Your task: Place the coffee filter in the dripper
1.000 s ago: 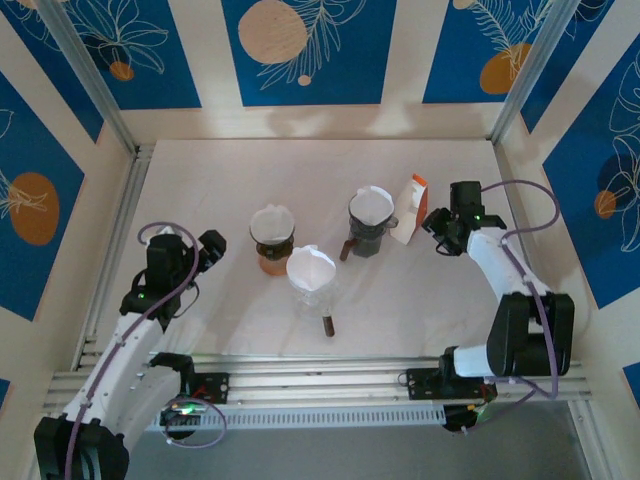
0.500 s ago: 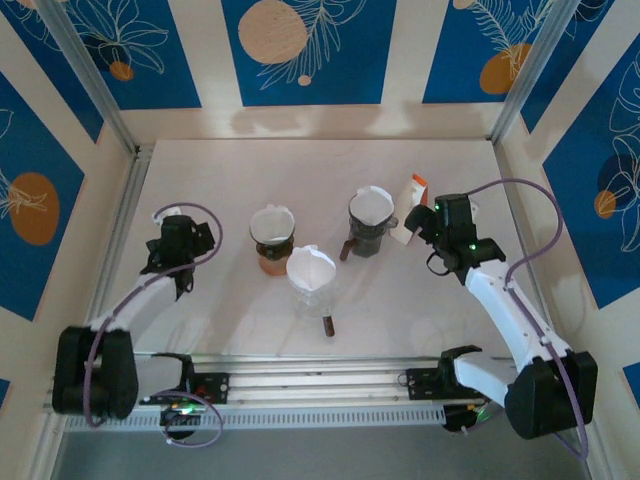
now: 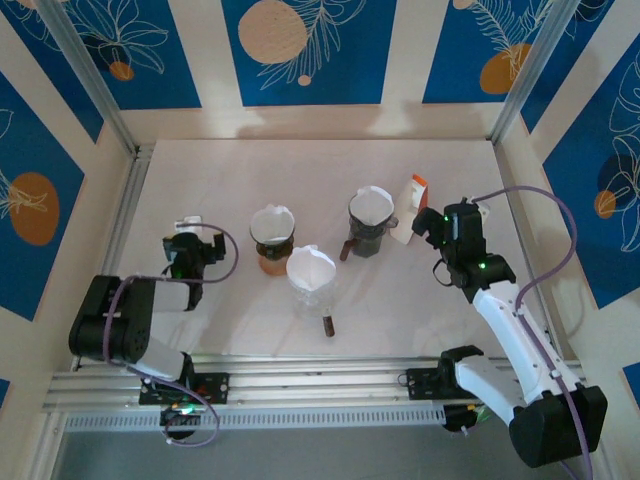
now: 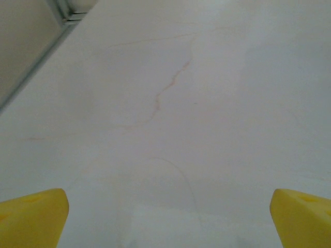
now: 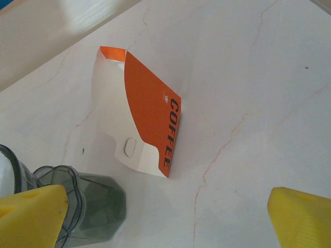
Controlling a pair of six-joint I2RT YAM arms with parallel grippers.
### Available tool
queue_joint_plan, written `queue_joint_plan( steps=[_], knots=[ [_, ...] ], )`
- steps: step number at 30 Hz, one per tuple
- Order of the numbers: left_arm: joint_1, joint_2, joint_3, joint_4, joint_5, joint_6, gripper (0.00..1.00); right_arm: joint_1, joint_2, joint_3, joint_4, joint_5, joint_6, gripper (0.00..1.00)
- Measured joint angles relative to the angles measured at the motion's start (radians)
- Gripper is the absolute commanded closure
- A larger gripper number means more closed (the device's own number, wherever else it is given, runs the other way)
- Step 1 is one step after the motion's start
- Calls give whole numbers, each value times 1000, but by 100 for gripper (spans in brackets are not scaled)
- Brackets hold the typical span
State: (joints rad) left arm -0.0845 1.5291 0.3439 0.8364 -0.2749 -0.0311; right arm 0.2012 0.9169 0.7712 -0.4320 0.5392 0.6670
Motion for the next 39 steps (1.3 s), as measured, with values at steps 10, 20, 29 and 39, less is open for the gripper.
queue_joint_plan(
  steps=[10, 20, 29, 39],
  knots=[
    [0, 34, -2, 106, 40, 16, 0, -50, -8, -179, 239, 37, -76, 1],
    [0, 34, -2, 119, 40, 16, 0, -32, 193, -414, 777, 8, -431, 1],
    [0, 34, -2, 121, 40, 16, 0, -90, 496, -415, 1125, -103, -544, 1],
    [0, 34, -2, 121, 40, 16, 0, -165, 610, -397, 1233, -243, -546, 1]
  ],
)
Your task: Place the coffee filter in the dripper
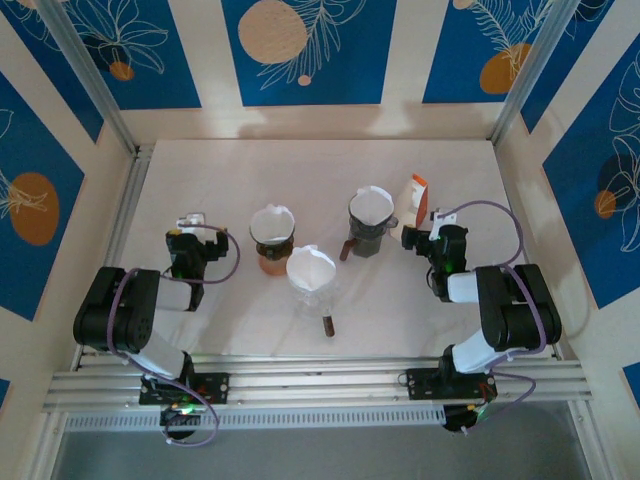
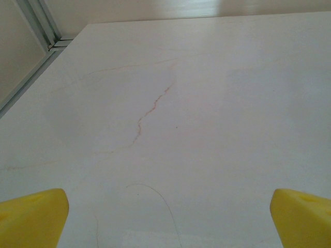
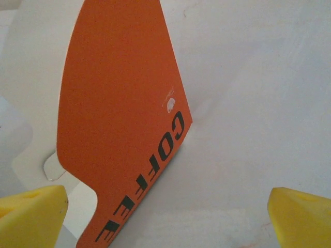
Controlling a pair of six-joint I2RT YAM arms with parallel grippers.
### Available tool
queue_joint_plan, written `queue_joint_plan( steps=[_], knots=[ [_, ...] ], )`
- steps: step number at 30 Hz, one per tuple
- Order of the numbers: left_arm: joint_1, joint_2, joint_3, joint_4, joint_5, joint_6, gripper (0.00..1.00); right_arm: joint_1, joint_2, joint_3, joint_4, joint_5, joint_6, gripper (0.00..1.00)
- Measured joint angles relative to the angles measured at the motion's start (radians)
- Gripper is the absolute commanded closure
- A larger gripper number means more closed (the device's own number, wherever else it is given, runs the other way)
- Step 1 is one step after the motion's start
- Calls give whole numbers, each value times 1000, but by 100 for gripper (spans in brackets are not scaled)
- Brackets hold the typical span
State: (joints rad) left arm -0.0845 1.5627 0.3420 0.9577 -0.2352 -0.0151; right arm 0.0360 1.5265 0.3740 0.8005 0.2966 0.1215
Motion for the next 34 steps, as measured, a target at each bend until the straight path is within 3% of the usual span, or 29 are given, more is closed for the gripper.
queue_joint_plan(
  steps=[34],
  knots=[
    [0, 0, 0, 0, 0, 0, 0, -5, 0, 4, 8, -36, 3, 1]
  ],
)
